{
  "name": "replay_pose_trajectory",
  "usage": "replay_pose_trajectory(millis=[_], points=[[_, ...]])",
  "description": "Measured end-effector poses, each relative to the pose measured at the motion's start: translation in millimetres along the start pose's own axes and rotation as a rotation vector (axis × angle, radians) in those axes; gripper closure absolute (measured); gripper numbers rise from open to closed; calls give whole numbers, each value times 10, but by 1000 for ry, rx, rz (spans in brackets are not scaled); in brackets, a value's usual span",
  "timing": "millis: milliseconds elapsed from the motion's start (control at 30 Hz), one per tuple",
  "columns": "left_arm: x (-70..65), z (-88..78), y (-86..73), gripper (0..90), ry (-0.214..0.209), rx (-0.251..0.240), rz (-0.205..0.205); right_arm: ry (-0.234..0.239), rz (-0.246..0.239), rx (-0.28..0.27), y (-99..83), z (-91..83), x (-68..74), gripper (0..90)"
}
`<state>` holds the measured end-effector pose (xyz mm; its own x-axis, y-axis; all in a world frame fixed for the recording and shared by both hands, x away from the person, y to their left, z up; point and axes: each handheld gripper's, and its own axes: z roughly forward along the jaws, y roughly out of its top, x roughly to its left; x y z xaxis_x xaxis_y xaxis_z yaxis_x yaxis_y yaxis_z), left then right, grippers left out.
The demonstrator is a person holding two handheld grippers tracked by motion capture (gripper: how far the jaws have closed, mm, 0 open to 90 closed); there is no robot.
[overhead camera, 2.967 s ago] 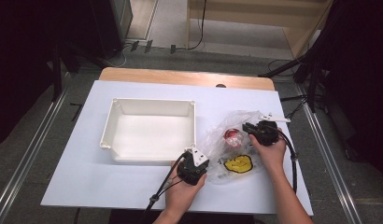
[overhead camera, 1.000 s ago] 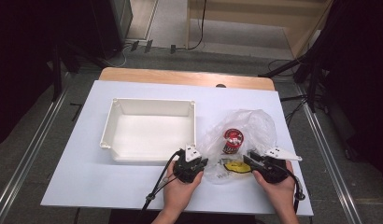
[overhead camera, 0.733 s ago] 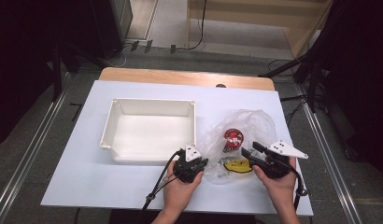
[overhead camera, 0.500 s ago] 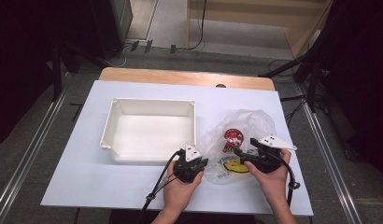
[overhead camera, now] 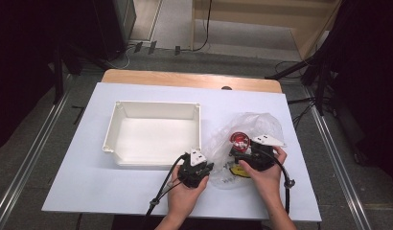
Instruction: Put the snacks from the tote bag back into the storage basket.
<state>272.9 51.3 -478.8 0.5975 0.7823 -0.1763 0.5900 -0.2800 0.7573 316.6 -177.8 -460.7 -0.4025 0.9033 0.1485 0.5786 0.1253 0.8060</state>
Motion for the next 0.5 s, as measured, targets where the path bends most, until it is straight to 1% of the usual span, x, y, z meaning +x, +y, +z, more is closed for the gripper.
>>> replay_pose_trajectory(millis=[100,167,300,367,433,467,500], points=[[-3,1,-1,836,-1,-1,1,-4,1,8,-15,56,14,195],[-4,2,-1,836,-3,0,4,-17,-6,18,-27,92,27,203],[-6,3,-1,835,-3,-1,6,-23,-3,24,-48,159,36,221],[-5,1,-1,836,-1,0,6,-31,-4,22,-60,183,46,229],[-4,1,-1,836,-2,-2,2,-41,-9,7,-64,178,56,243],[-4,0,-2,836,-2,-2,2,-50,-18,-10,-61,161,58,253],[-4,0,-2,836,-2,-2,2,-52,-10,-14,-55,149,57,254]])
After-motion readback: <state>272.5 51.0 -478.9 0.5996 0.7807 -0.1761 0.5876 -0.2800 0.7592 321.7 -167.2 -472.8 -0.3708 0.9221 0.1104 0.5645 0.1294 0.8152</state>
